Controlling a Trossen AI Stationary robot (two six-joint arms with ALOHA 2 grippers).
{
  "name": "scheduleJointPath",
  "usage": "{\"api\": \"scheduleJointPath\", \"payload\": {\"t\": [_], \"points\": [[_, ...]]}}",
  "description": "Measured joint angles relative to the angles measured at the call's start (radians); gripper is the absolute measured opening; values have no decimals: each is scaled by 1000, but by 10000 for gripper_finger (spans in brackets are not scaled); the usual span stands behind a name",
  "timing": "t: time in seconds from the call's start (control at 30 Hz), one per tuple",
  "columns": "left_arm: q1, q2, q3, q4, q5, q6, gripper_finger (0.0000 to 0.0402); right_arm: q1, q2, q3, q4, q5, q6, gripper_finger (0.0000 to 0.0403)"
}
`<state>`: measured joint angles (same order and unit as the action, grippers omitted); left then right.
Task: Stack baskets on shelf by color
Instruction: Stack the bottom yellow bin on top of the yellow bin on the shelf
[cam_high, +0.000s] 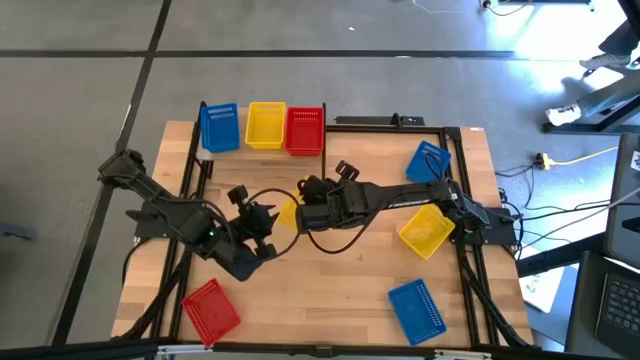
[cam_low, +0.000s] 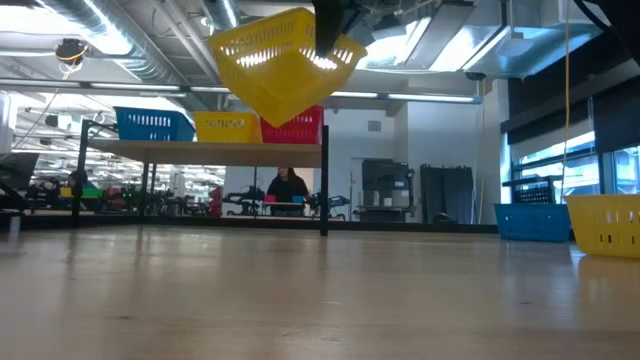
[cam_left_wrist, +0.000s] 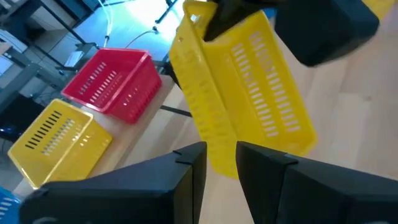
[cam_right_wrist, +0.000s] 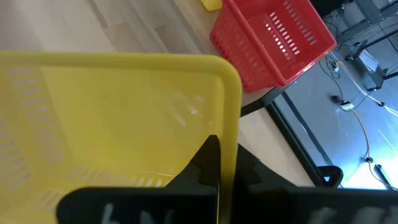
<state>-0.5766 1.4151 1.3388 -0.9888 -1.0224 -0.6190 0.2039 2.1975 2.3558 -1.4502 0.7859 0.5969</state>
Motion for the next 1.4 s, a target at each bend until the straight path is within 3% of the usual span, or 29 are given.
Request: {"api": "scheduleJointPath", "payload": {"t": [0.43,0.67,0.93,1.17,1.4], "points": [[0,7,0,46,52,-7,79,0,0,0,-1,36,-7,0],[-24,7,0,60,30,1,79,-6,0,0,-28,50,-7,0],[-114,7,0,60,-98,-3,79,-38,-14,1,-52,53,-22,0],[-125,7,0,10,-127,-7,79,-70,-46,1,-45,97,-26,0],[-112,6,0,-6,-295,-8,79,-76,-85,1,-32,121,-26,0]]}}
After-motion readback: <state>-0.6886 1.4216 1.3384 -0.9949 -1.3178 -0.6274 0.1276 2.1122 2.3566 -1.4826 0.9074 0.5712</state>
